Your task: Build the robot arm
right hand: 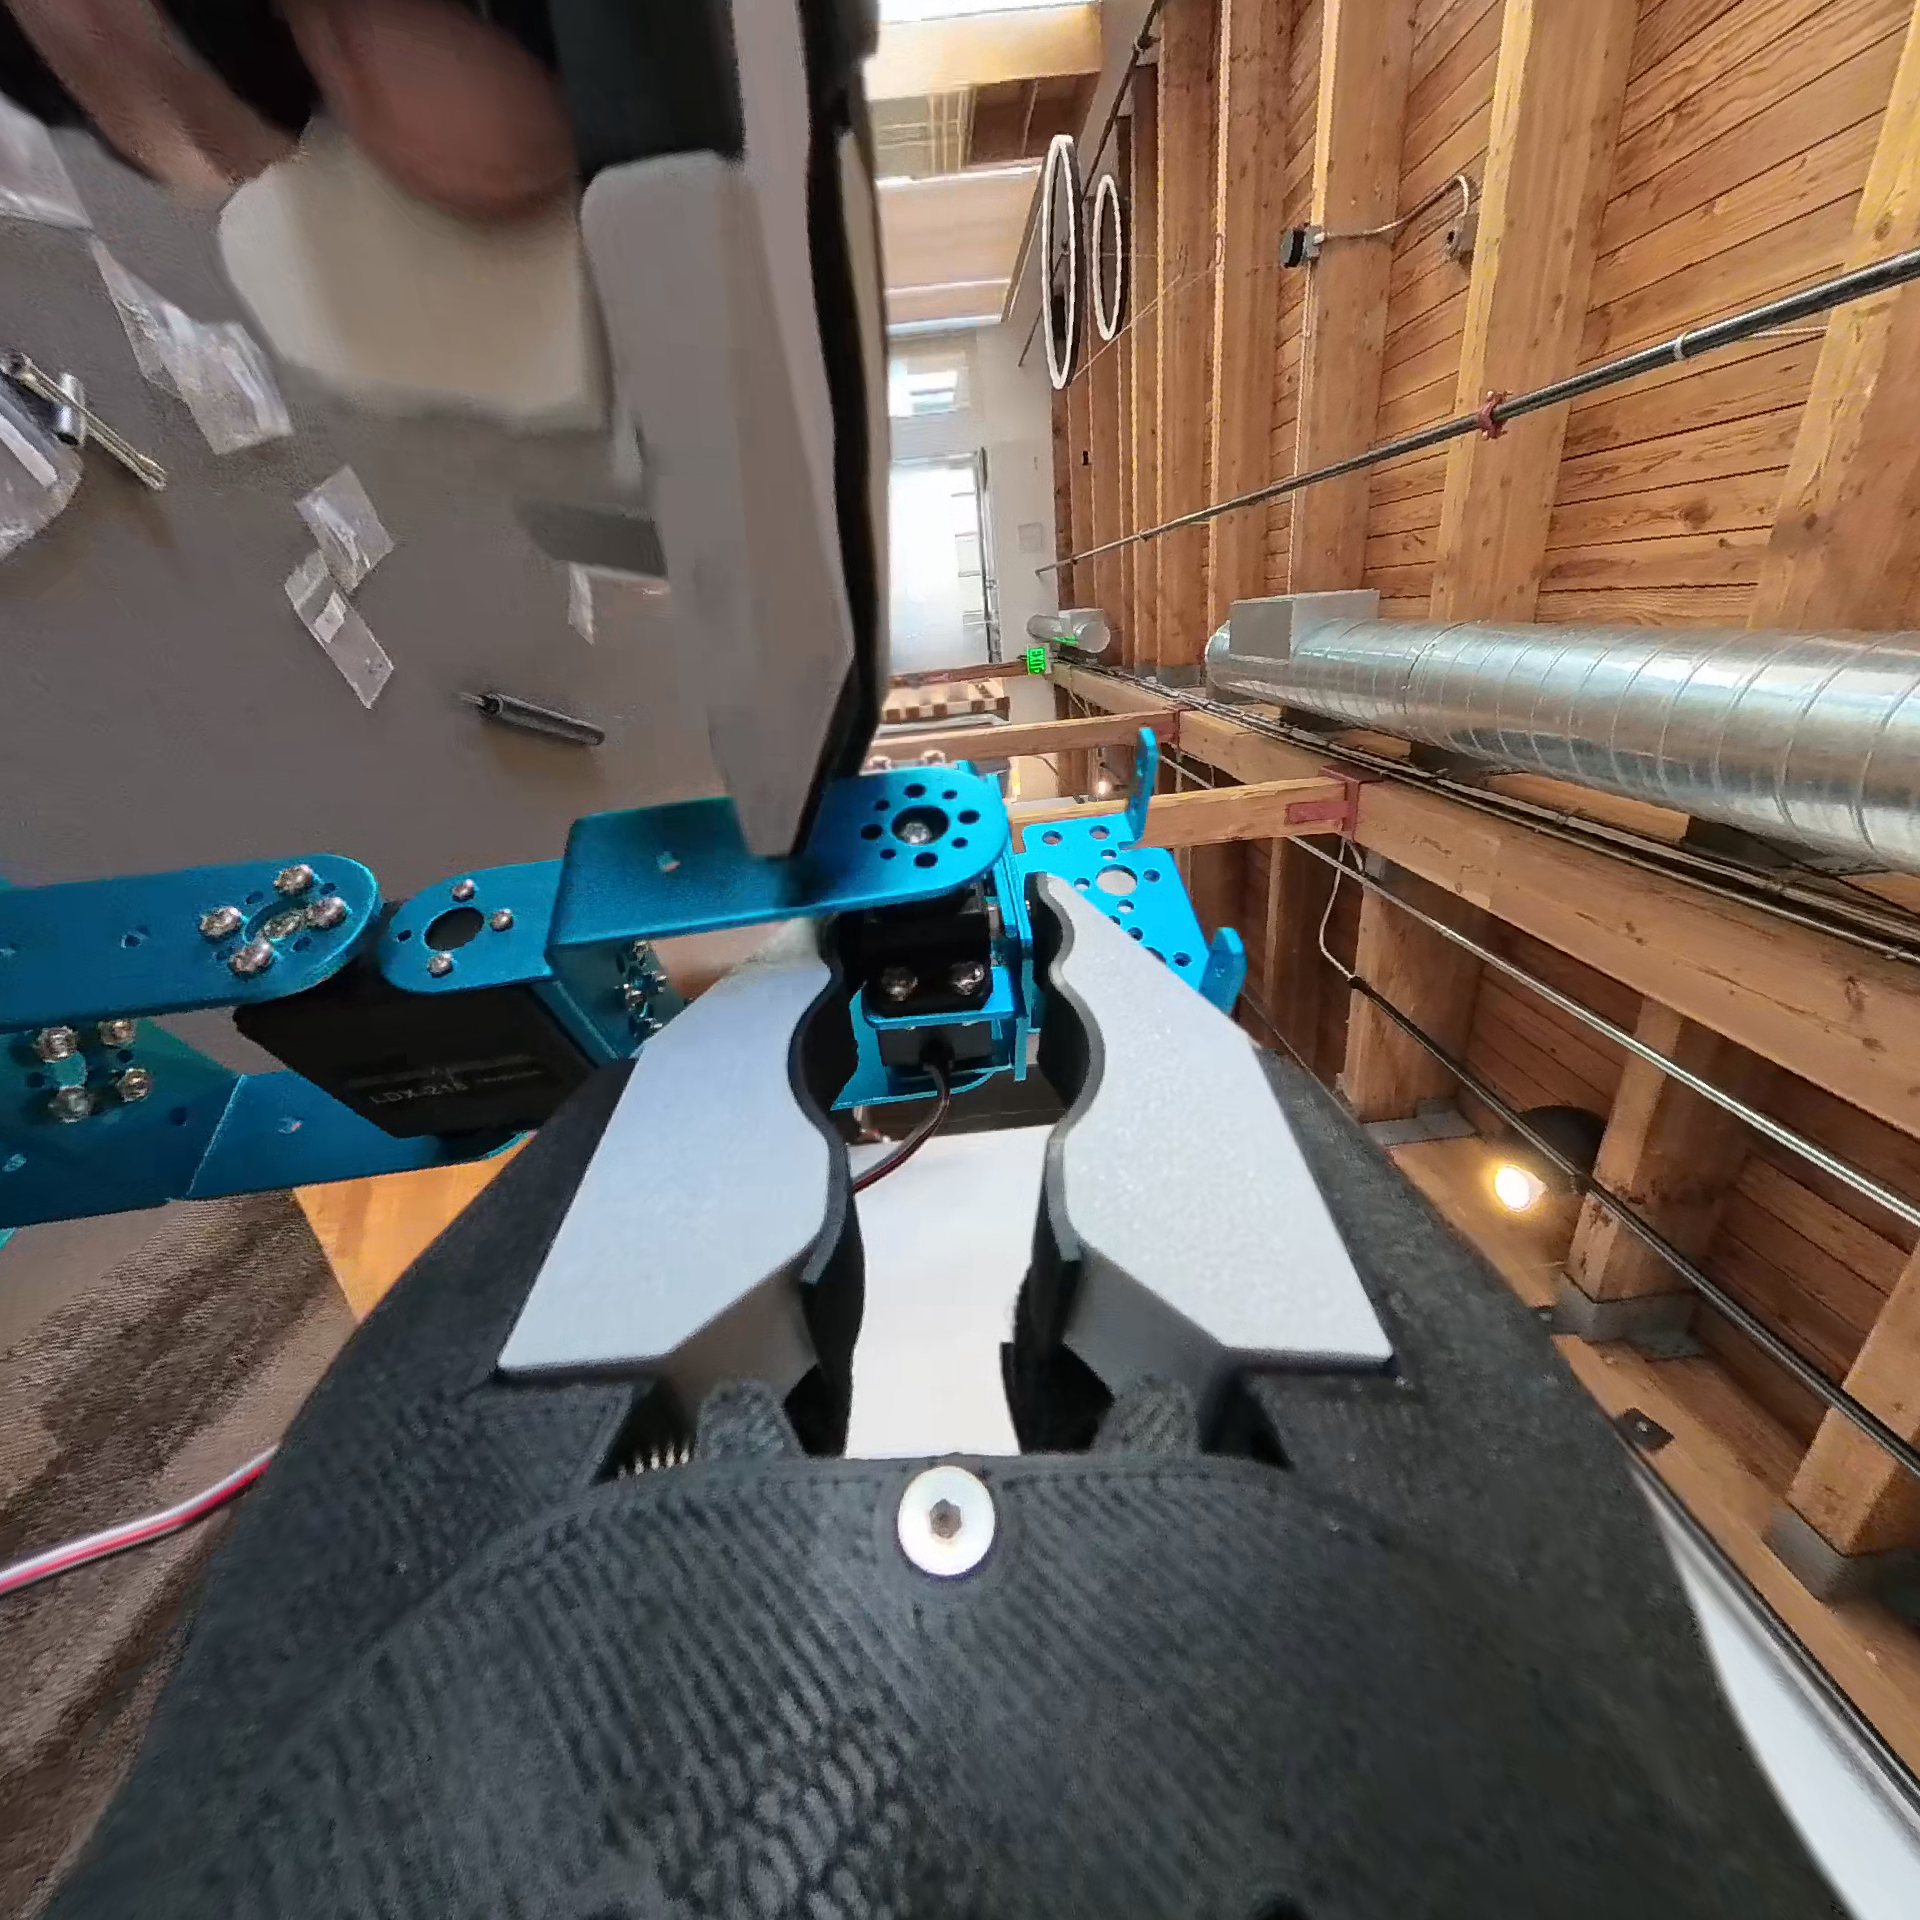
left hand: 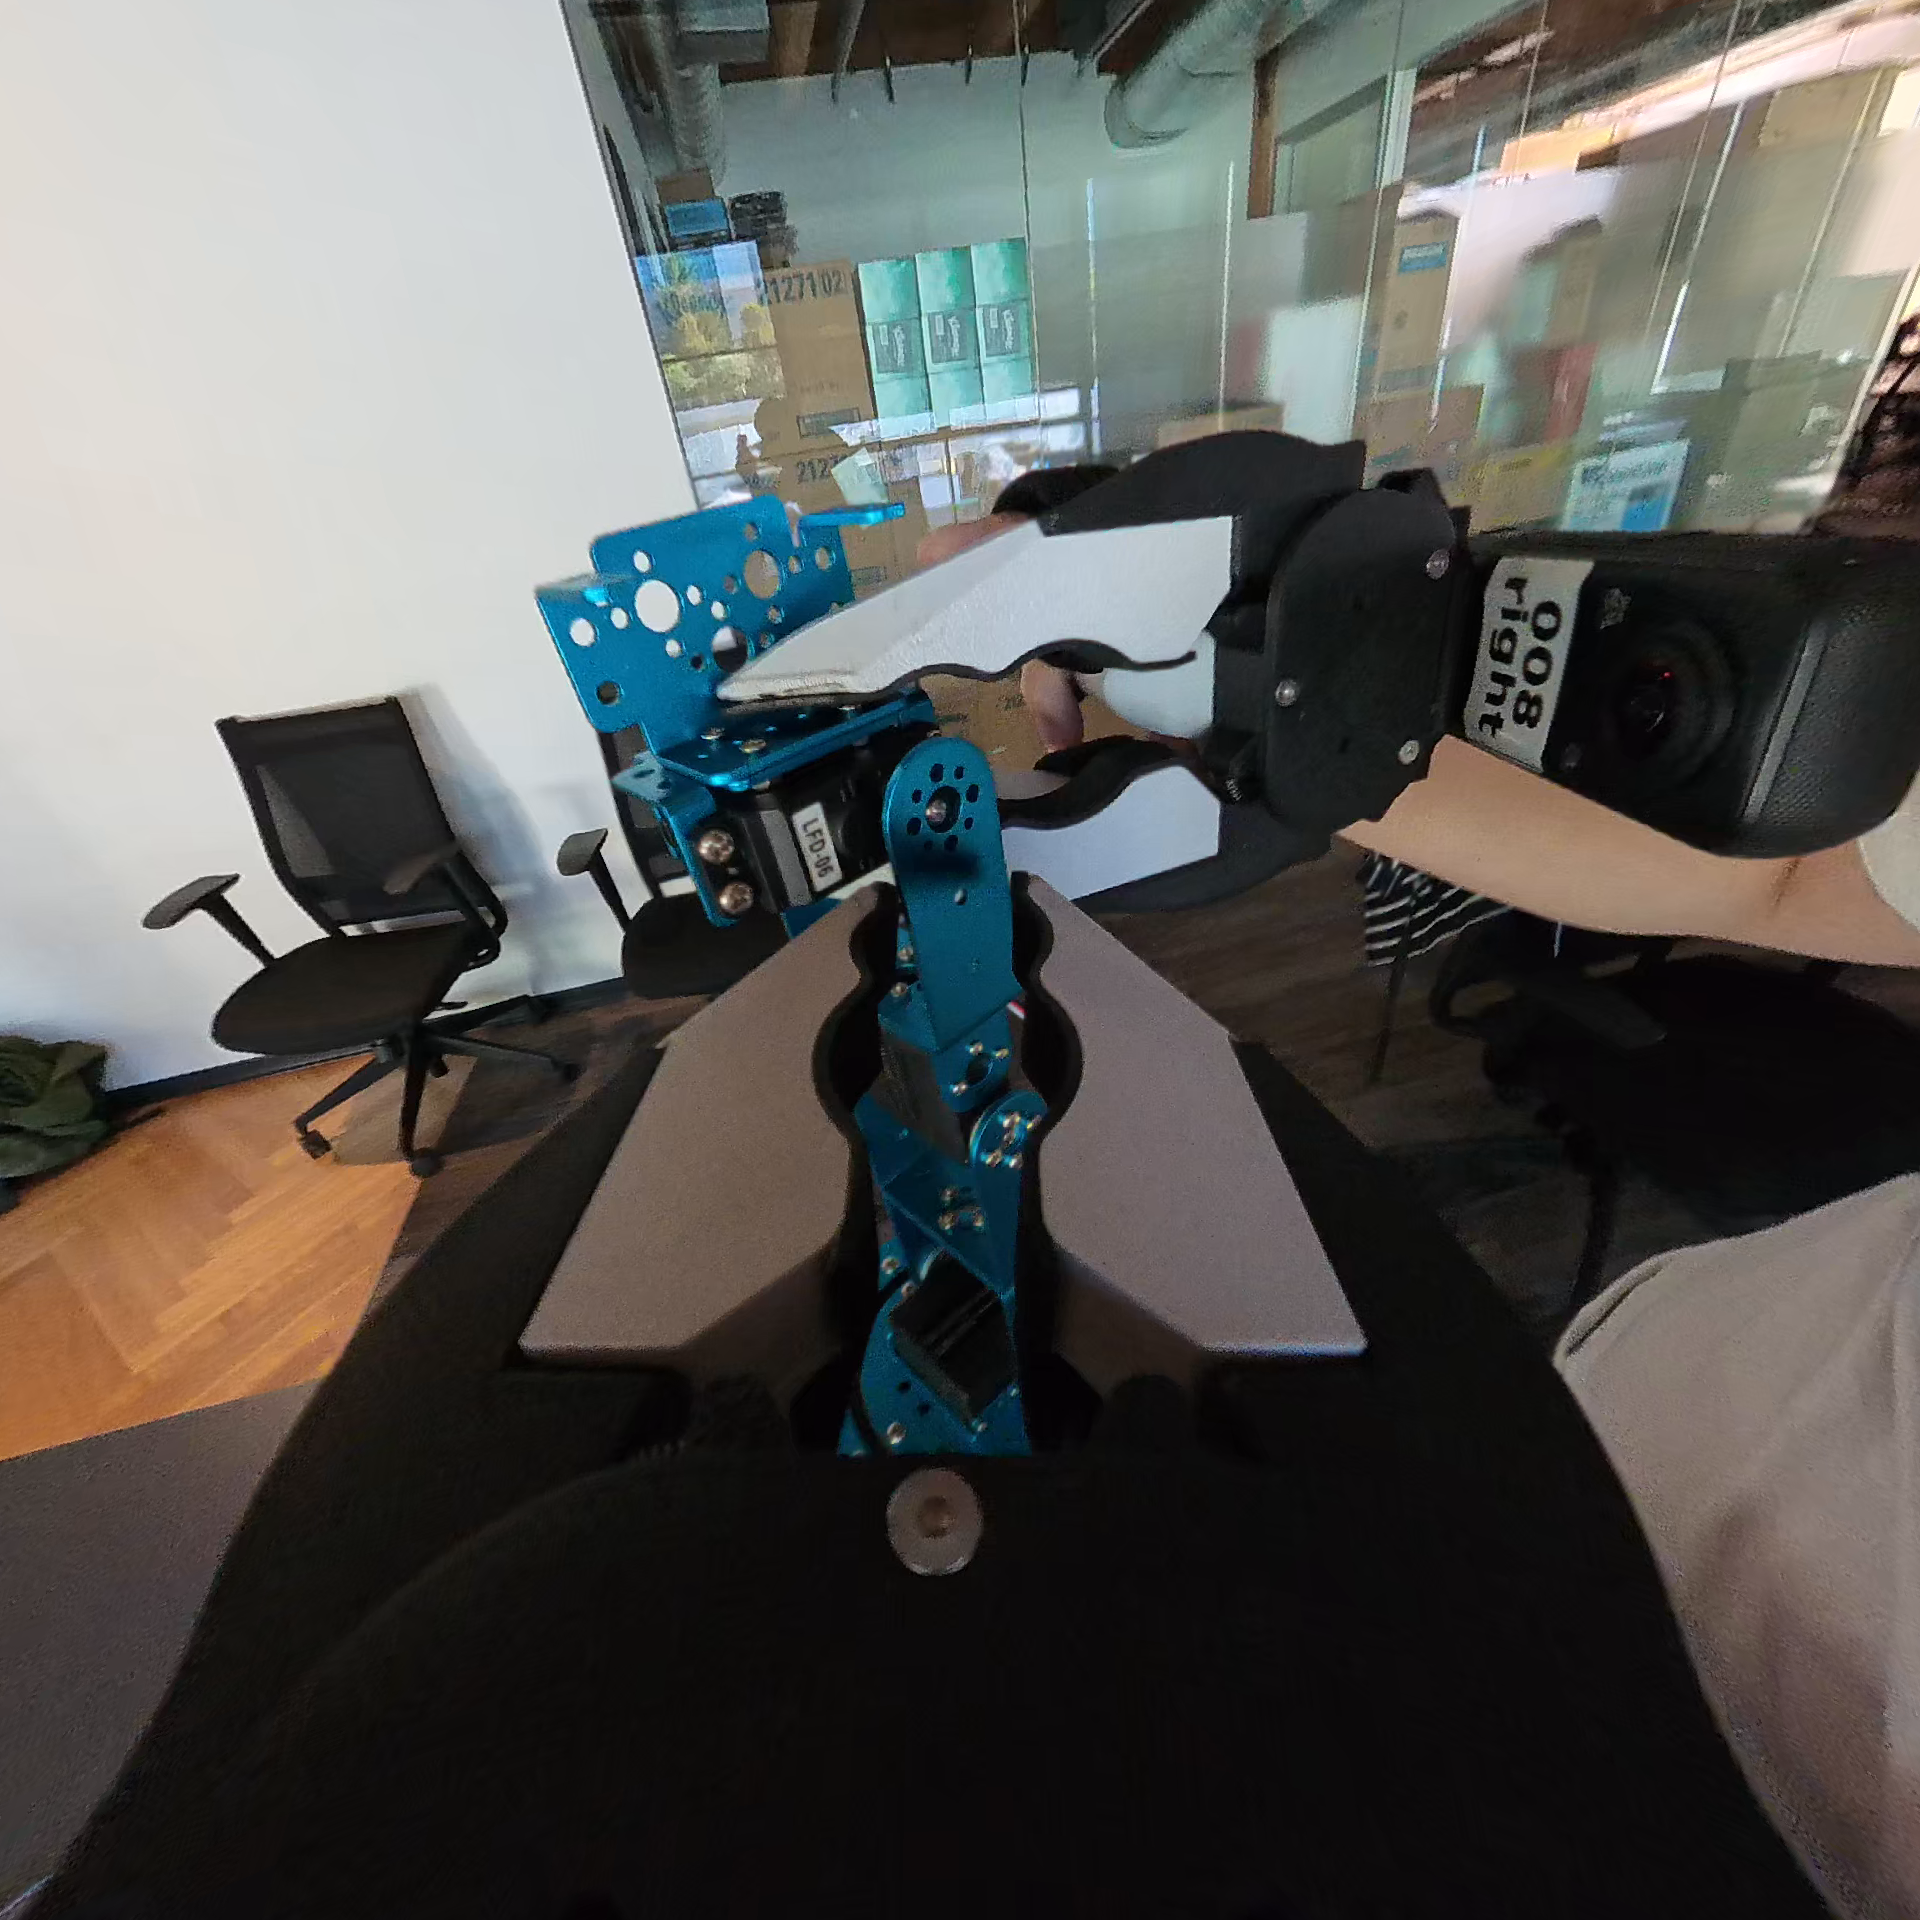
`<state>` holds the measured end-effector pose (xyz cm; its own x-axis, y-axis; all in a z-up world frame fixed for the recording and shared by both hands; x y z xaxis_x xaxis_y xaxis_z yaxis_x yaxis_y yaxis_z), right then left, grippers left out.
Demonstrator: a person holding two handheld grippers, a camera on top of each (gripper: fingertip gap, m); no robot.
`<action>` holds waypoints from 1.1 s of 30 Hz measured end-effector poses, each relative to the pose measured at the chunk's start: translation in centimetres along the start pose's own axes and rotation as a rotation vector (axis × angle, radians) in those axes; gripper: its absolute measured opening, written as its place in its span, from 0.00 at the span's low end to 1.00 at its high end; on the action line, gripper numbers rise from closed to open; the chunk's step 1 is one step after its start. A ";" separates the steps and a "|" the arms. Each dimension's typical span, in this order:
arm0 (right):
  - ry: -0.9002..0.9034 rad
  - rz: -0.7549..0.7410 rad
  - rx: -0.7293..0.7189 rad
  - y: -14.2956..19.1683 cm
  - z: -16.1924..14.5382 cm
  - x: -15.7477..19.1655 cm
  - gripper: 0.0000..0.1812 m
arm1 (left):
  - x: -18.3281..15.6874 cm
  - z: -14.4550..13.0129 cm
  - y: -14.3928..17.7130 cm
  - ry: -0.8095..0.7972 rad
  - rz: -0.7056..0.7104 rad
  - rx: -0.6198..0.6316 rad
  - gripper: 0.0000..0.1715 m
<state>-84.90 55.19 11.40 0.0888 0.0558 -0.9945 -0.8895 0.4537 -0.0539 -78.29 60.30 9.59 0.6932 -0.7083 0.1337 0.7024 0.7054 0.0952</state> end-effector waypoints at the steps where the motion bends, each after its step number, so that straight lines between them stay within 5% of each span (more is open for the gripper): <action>1: 0.005 -0.005 0.000 0.0 0.0 0.0 0.17 | 0.1 0.0 0.3 -0.014 -0.001 0.026 0.12; 12: 0.050 -0.024 0.011 0.7 0.1 0.1 0.18 | 2.2 0.6 3.4 0.005 -0.002 0.083 0.11; 19: 0.027 -0.063 0.053 4.0 -0.5 -0.7 0.23 | 3.4 -0.2 4.6 -0.002 -0.086 0.103 0.13; 24: -0.304 -0.110 -0.011 8.9 -0.9 -0.6 0.22 | 4.5 -2.5 3.0 0.134 -0.285 0.033 0.21; 29: -0.981 0.079 -0.060 9.5 -3.3 3.5 0.37 | 5.0 -3.9 0.8 0.363 -0.514 -0.143 0.36; 33: -1.143 0.120 -0.111 10.7 -5.9 5.8 0.35 | 3.7 -3.7 -0.4 0.281 -0.530 -0.171 0.42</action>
<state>-96.56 55.13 4.54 0.3045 0.8918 -0.3347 -0.9492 0.3135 -0.0280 -75.40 57.32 6.36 0.2433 -0.9574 -0.1556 0.9623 0.2583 -0.0849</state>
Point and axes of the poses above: each gripper's, where its closed fingertips meet, y back along the fingers, z out of its top, x = y × z across the jaws, the point moved 6 cm from there along y, back along the fingers, and after that the axes turned 4 degrees about x, right-handed, at the moved point
